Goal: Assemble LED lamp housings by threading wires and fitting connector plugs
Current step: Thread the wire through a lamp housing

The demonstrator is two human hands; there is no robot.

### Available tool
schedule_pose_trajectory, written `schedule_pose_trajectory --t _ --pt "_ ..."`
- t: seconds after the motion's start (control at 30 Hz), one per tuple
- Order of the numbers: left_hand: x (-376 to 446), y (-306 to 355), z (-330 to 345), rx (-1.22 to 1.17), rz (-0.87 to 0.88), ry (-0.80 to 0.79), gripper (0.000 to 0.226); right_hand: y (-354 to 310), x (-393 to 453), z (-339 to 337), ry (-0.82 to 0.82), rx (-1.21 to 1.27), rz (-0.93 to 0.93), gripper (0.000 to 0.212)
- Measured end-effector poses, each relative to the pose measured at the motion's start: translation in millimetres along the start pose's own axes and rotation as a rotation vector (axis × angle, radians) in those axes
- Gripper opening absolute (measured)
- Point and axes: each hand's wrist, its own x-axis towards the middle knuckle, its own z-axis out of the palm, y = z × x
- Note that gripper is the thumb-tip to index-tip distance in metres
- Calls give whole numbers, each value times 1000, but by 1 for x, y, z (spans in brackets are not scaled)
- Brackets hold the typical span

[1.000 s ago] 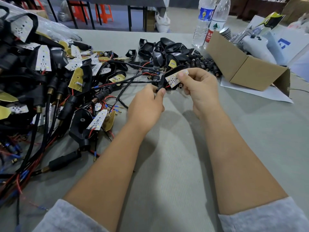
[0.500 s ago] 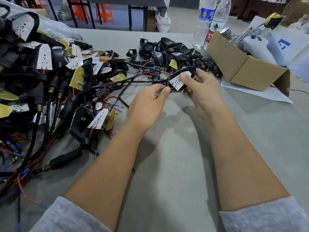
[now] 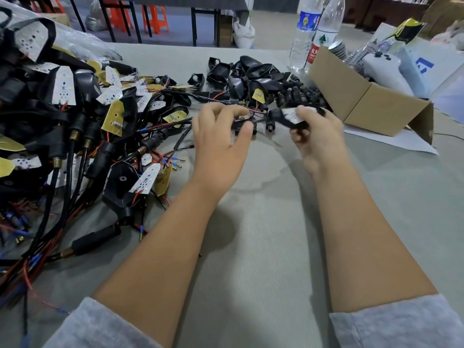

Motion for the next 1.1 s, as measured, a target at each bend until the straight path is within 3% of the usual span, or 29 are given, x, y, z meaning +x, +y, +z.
schedule_pose_trajectory --t 0.07,0.1,0.2,0.27,0.33,0.47,0.63,0.7,0.87,0.97,1.1 --pt "0 2 -4 -67 31 121 16 -4 5 -7 97 280 51 8" --pt "0 2 -5 -161 1 108 18 -5 6 -11 123 388 70 9" --pt "2 3 -5 -415 -276 -76 25 -8 5 -16 113 606 124 10" --pt "4 5 -2 -544 -473 -189 24 -10 0 -15 14 619 174 6" --pt "8 4 -2 -734 -595 -204 26 -11 -4 -13 -133 424 214 5" --pt "17 -5 -9 -1132 -621 -20 45 -11 -10 -7 -412 -100 230 15" --pt "21 -6 -14 -1216 -672 155 28 -11 -12 -9 -765 -501 298 38" --pt "22 -4 -13 -1168 -732 131 20 -13 -15 -9 -903 -679 320 38" --pt "19 2 -8 -874 -833 -176 6 -21 -23 -1 -1135 -949 374 30" --pt "18 2 -8 -775 -894 -228 42 -23 -26 6 -1178 -1059 366 19" --pt "18 -5 -12 -753 -825 -331 44 -21 -29 14 -1211 -1130 377 13"
